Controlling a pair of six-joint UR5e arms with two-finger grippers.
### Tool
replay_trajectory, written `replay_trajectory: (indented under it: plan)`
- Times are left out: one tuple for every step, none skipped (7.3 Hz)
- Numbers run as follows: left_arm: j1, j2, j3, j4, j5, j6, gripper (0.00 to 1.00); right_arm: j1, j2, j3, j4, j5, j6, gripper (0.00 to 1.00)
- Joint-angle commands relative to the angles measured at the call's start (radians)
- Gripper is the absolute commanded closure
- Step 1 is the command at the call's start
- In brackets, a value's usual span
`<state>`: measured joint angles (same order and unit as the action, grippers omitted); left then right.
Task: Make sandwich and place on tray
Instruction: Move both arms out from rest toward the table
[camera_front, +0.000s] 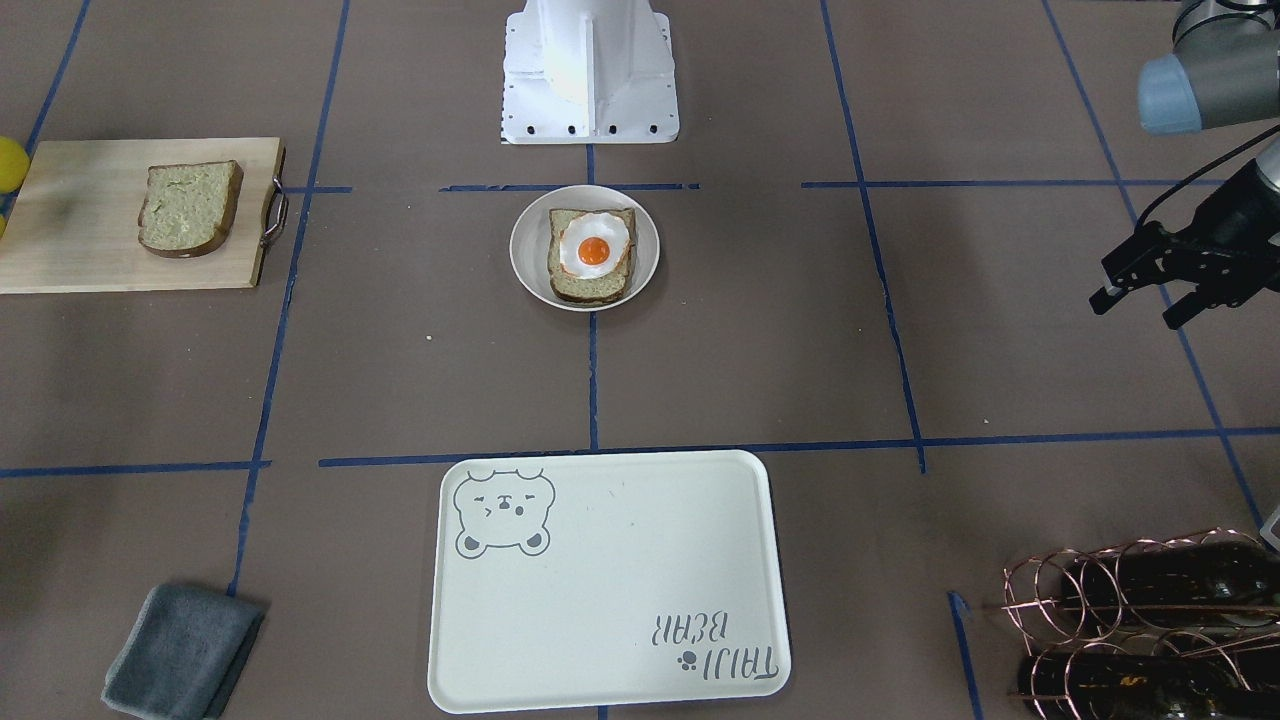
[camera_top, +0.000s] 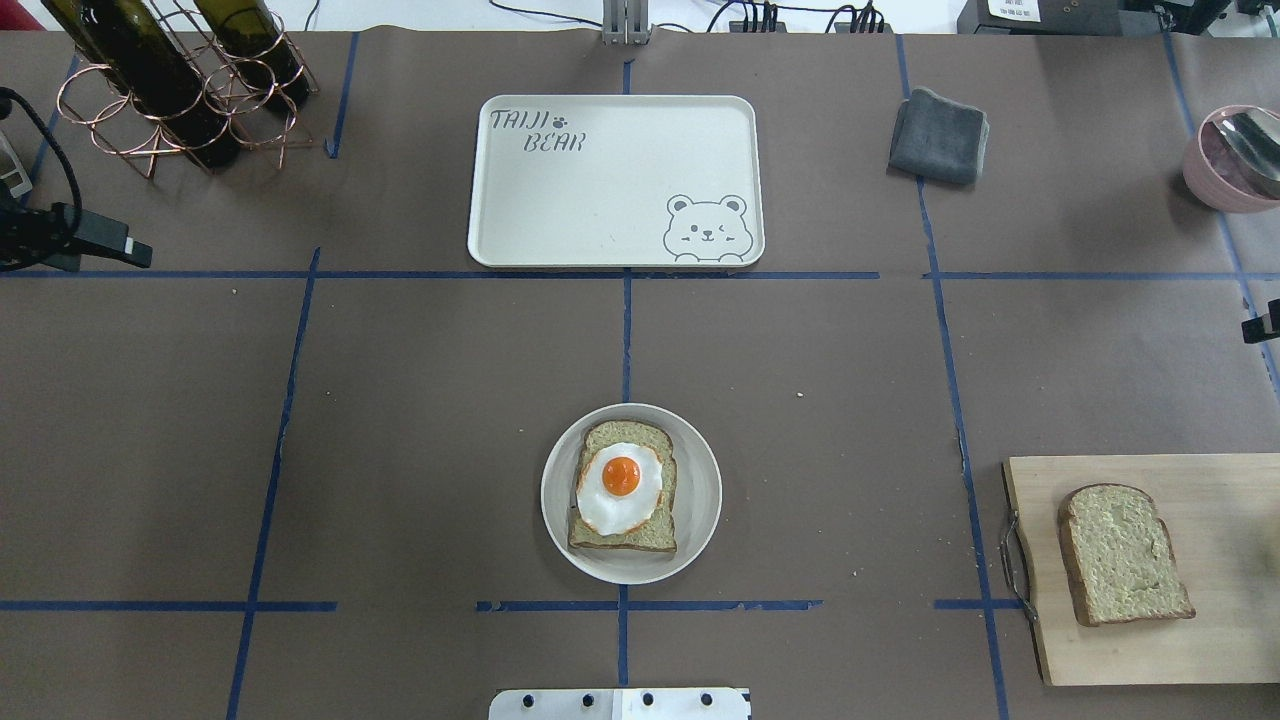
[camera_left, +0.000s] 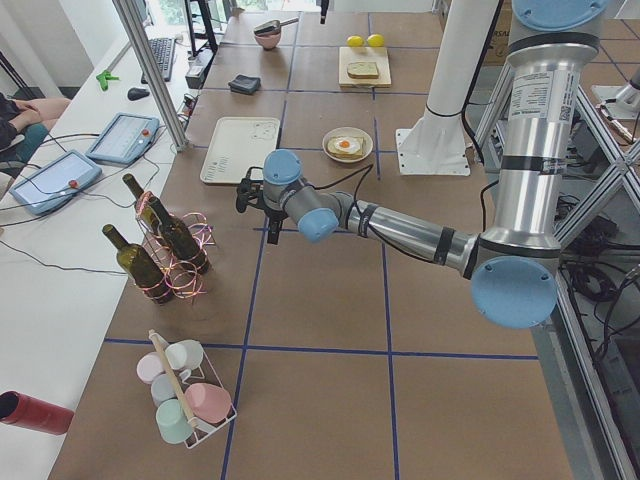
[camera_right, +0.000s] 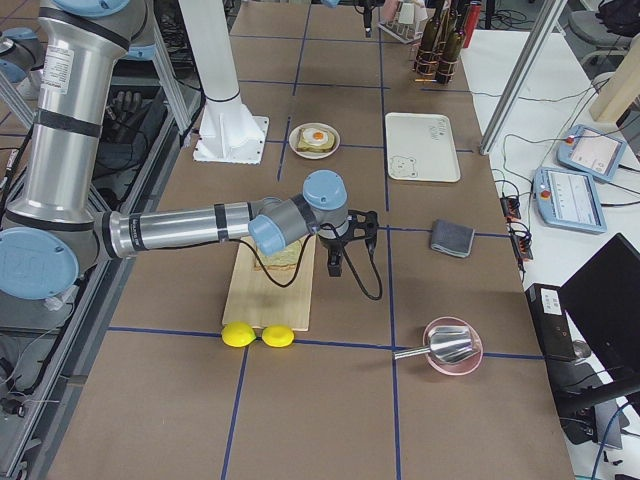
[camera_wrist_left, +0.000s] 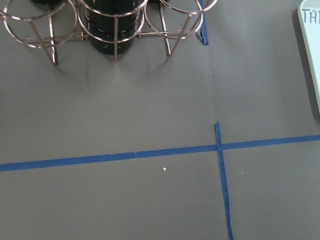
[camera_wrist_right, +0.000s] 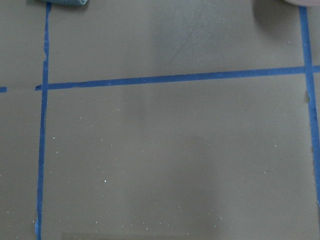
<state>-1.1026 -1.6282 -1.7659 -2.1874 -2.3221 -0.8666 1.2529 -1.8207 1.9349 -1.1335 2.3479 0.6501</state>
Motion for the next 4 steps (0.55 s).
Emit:
replay_trajectory:
  plan:
    - [0.091,-0.002,-0.023,-0.063,0.046,-0.142,0.0,-0.087,-0.023,0.03,0.032,-0.056,0.08,0.0]
    - [0.134,-0.028,-0.046,-0.063,0.067,-0.222,0.0,-0.13,-0.028,0.05,0.034,-0.059,0.123,0.0]
    - [0.16,-0.054,-0.047,-0.061,0.079,-0.264,0.0,-0.227,-0.032,0.058,0.104,-0.118,0.278,0.0]
    - [0.179,-0.071,-0.047,-0.061,0.082,-0.299,0.0,-0.366,-0.078,0.056,0.238,-0.256,0.44,0.0]
